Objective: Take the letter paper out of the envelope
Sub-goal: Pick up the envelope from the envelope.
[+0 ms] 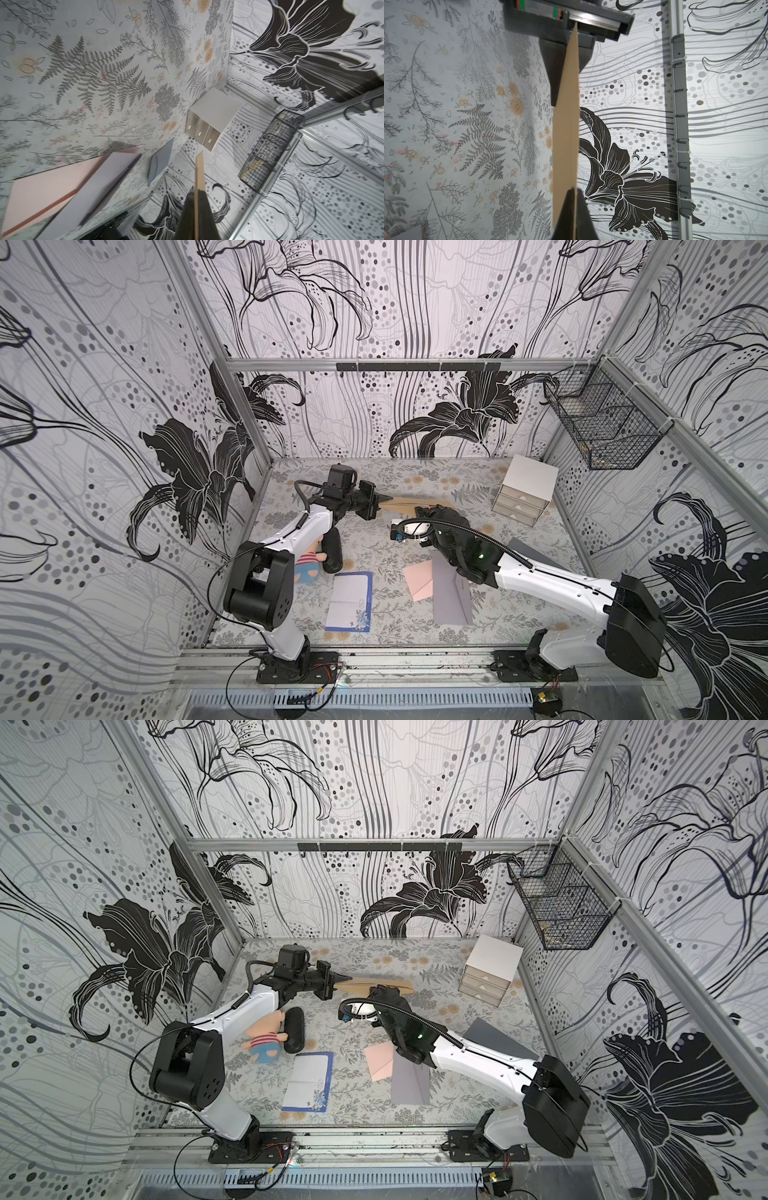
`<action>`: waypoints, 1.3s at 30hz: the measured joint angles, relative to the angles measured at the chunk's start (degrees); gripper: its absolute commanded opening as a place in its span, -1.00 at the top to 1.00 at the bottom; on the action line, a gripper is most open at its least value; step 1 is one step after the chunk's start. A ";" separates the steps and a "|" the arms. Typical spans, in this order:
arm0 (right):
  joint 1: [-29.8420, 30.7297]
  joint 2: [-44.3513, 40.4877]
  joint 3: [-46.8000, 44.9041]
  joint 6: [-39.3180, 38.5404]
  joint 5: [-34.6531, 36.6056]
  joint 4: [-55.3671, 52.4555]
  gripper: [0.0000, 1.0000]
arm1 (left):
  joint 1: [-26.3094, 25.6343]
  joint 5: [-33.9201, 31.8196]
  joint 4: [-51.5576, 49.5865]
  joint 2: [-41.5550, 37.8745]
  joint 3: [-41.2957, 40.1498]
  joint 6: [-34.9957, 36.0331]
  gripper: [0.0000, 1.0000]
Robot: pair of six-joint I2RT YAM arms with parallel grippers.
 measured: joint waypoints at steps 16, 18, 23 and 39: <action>1.68 -14.47 11.45 69.57 2.78 -20.65 -1.00 | 0.72 -11.10 25.77 -4.07 2.23 13.51 1.00; -0.52 -17.00 9.66 87.38 -0.31 -20.70 -1.00 | 0.72 -12.17 30.03 -4.63 1.66 15.65 1.00; -7.65 -17.81 -0.07 121.94 -8.46 -13.60 -1.00 | 0.68 -13.46 37.99 -4.81 -2.34 17.97 1.00; -9.25 -5.27 1.25 150.59 -14.86 3.52 -0.44 | -2.62 -15.06 45.44 -5.60 -9.03 17.18 1.00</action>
